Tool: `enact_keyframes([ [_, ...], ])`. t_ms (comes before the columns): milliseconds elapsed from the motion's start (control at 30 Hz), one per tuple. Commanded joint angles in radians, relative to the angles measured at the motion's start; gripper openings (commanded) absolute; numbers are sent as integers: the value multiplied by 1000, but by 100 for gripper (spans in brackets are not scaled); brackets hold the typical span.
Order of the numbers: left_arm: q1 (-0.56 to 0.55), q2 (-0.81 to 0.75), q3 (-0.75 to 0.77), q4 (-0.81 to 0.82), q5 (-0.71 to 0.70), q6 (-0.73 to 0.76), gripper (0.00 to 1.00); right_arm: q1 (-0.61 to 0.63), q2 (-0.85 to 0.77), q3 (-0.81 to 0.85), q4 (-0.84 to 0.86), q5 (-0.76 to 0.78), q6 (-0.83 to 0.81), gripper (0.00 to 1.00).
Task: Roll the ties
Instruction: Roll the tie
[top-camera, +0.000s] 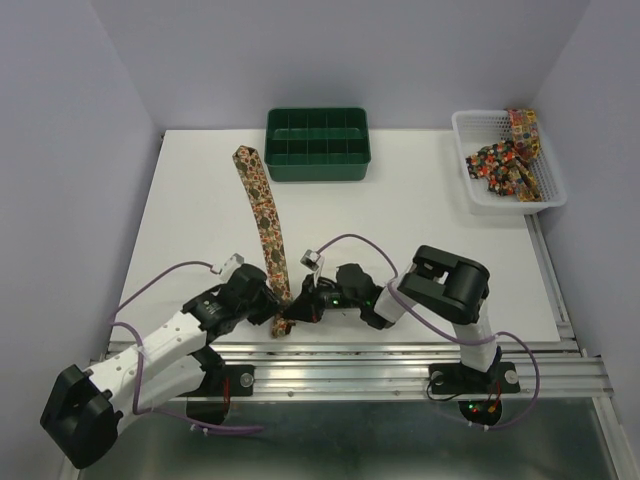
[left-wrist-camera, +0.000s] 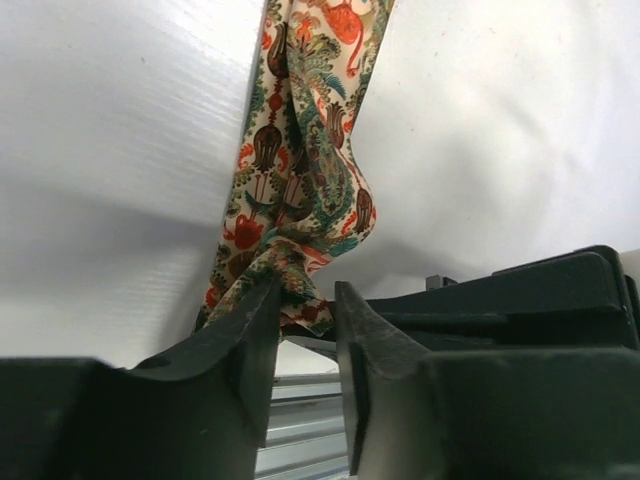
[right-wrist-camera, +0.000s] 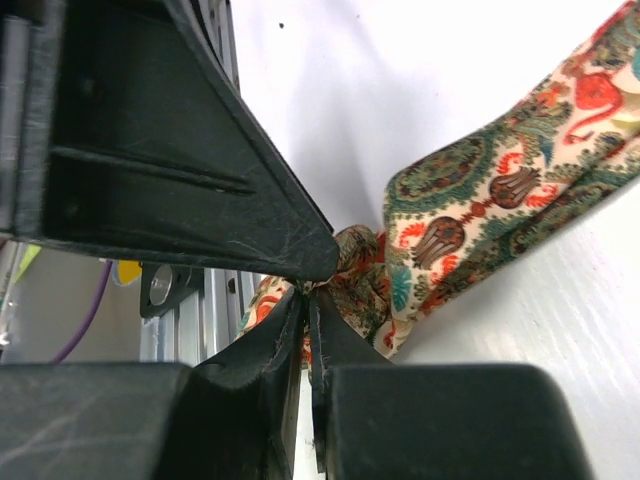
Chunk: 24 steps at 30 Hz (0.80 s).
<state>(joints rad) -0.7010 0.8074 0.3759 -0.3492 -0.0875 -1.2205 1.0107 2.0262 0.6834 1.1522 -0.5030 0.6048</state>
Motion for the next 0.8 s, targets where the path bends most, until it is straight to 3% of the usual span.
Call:
enact_keyframes([
  [0,-8,-23,41,-62,17,-34,34,31,-55,-18,55,50,-80,9],
  [167,-8,-51,9,-62,37,-37,24,40,-72,-21,55,51,-122,9],
  [300,-8,-69,4,-79,57,-18,0,45,-78,-15,50,52,-134,10],
  [333,-8,-77,9,-85,55,-11,0,48,-78,-10,40,55,-135,10],
  [367,-9,-86,21,-96,51,-7,0,48,-80,-7,29,54,-143,13],
  [400,-11,-114,35,-128,13,-5,0,48,-90,-15,26,61,-142,24],
  [433,-11,-132,35,-148,12,-5,0,48,-90,-15,26,61,-142,24],
  [467,-9,-152,41,-151,6,-1,0,48,-101,-16,18,60,-142,47],
  [500,-12,-190,47,-168,-3,-2,0,48,-131,-2,-47,66,-145,52],
  [567,-12,-226,47,-178,-9,-11,0,48,-184,30,-214,83,-171,61],
  [767,-14,-326,46,-221,-3,-40,0,45,-305,131,-526,207,-269,67],
])
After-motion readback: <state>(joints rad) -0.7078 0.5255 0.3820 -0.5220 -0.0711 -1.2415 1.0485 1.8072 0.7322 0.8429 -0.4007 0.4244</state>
